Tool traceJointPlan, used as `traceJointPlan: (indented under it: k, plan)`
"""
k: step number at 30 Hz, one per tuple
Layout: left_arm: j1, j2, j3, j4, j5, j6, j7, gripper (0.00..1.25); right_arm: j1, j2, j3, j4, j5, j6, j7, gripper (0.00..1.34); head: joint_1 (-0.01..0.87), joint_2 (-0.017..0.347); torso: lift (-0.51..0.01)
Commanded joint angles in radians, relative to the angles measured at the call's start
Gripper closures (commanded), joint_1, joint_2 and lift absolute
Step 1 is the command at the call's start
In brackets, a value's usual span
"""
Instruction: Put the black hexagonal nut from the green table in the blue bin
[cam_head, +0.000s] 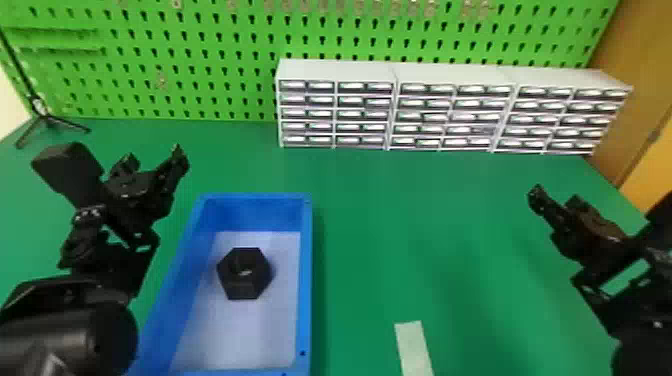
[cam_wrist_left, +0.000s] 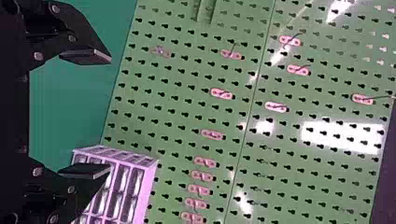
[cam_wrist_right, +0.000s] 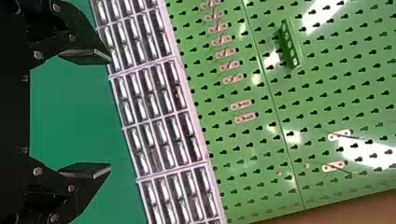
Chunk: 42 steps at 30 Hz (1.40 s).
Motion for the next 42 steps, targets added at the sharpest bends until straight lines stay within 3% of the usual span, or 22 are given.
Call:
traceJointPlan:
  k: [1, 7, 14, 28, 42]
  plan:
    - [0.000, 0.000, -0.009, -0.005, 0.000, -0.001, 0.000, 0.43, -0.001, 0.005, -0.005, 0.000, 0.009, -0.005, 0.000, 0.45, 0.692, 0.008, -0.097]
    - [-0.003, -0.002, -0.034, -0.008, 0.000, -0.012, 0.000, 0.43, -0.020, -0.004, 0.001, 0.000, 0.028, -0.005, 0.000, 0.45, 0.692, 0.008, -0.097]
    - [-0.010, -0.002, -0.040, -0.008, 0.006, -0.014, 0.002, 0.43, -0.032, 0.009, 0.003, 0.006, 0.046, -0.006, 0.000, 0.45, 0.692, 0.008, -0.097]
    - [-0.016, -0.002, -0.032, -0.007, 0.012, -0.017, 0.002, 0.43, -0.046, 0.003, 0.023, 0.020, 0.054, -0.006, 0.000, 0.45, 0.692, 0.008, -0.097]
    - [-0.013, -0.002, -0.026, -0.007, 0.011, -0.018, 0.002, 0.43, -0.053, 0.000, 0.081, 0.020, 0.186, -0.034, 0.000, 0.45, 0.692, 0.008, -0.097]
